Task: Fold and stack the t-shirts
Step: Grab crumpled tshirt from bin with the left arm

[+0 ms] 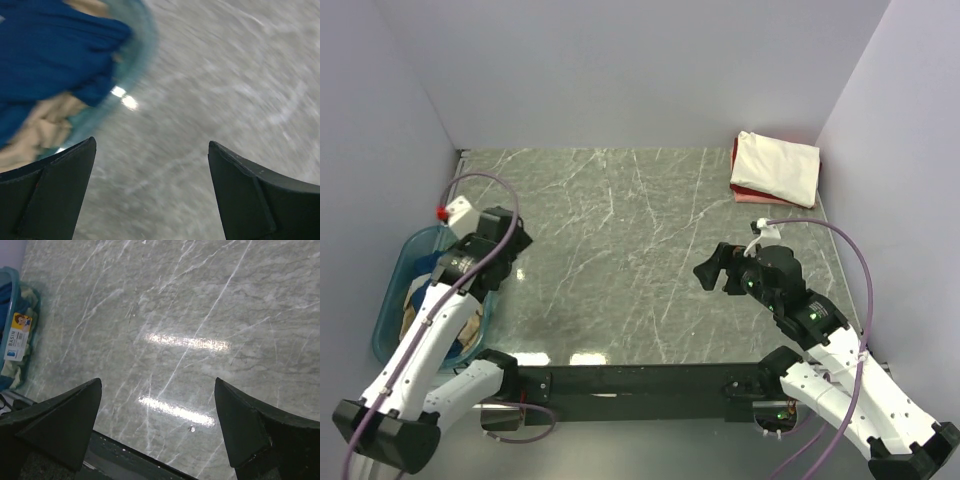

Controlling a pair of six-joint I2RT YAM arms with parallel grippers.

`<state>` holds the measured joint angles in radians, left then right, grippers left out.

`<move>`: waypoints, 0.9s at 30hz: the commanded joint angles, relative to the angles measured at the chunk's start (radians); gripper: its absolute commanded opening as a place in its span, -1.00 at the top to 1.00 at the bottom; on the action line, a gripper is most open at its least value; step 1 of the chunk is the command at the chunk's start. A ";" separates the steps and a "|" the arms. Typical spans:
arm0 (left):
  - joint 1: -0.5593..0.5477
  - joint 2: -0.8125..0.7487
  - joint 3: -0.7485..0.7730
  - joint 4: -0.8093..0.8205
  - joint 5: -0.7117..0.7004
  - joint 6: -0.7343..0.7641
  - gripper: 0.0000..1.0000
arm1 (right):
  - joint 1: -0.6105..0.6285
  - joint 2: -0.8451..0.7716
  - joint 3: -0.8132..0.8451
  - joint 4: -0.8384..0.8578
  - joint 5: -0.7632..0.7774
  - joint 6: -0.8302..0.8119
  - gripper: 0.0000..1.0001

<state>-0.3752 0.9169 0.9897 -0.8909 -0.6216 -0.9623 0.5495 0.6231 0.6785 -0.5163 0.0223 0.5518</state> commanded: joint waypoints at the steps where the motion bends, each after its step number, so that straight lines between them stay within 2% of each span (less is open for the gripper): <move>1: 0.158 0.019 0.006 -0.037 -0.069 0.052 -0.99 | 0.003 -0.006 -0.013 0.035 -0.019 -0.019 -0.99; 4: 0.361 0.062 -0.029 0.056 -0.018 0.134 -0.99 | 0.001 -0.006 -0.020 0.044 -0.054 -0.020 -0.99; 5: 0.419 0.077 -0.039 0.078 0.038 0.149 -0.99 | 0.001 -0.006 -0.022 0.047 -0.058 -0.020 -0.99; 6: 0.514 0.115 -0.048 0.093 0.057 0.158 -0.97 | 0.001 -0.005 -0.022 0.045 -0.058 -0.021 -0.99; 9: 0.640 0.212 -0.069 0.165 0.140 0.166 -0.93 | 0.001 -0.002 -0.019 0.042 -0.062 -0.023 -0.99; 14: 0.688 0.356 -0.065 0.187 0.169 0.100 -0.84 | 0.001 -0.006 -0.020 0.044 -0.085 -0.029 -0.99; 16: 0.691 0.379 -0.068 0.205 0.174 0.091 -0.72 | 0.003 -0.010 -0.022 0.047 -0.091 -0.029 -0.99; 17: 0.693 0.381 -0.077 0.213 0.172 0.092 -0.60 | 0.003 -0.013 -0.022 0.047 -0.093 -0.029 -0.99; 19: 0.703 0.387 -0.091 0.240 0.184 0.103 -0.48 | 0.003 -0.014 -0.026 0.053 -0.097 -0.030 -0.99; 23: 0.728 0.395 -0.094 0.228 0.192 0.119 0.26 | 0.001 -0.013 -0.027 0.056 -0.108 -0.033 -0.99; 24: 0.728 0.370 -0.089 0.224 0.188 0.125 0.67 | 0.003 -0.010 -0.027 0.053 -0.111 -0.033 -1.00; 26: 0.728 0.333 -0.065 0.198 0.175 0.134 0.99 | 0.003 -0.008 -0.027 0.053 -0.114 -0.033 -0.99; 27: 0.730 0.295 -0.051 0.188 0.175 0.151 0.99 | 0.003 -0.008 -0.028 0.055 -0.117 -0.033 -0.99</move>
<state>0.3511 1.2984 0.9024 -0.7002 -0.4458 -0.8421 0.5495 0.6231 0.6617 -0.5076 -0.0772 0.5327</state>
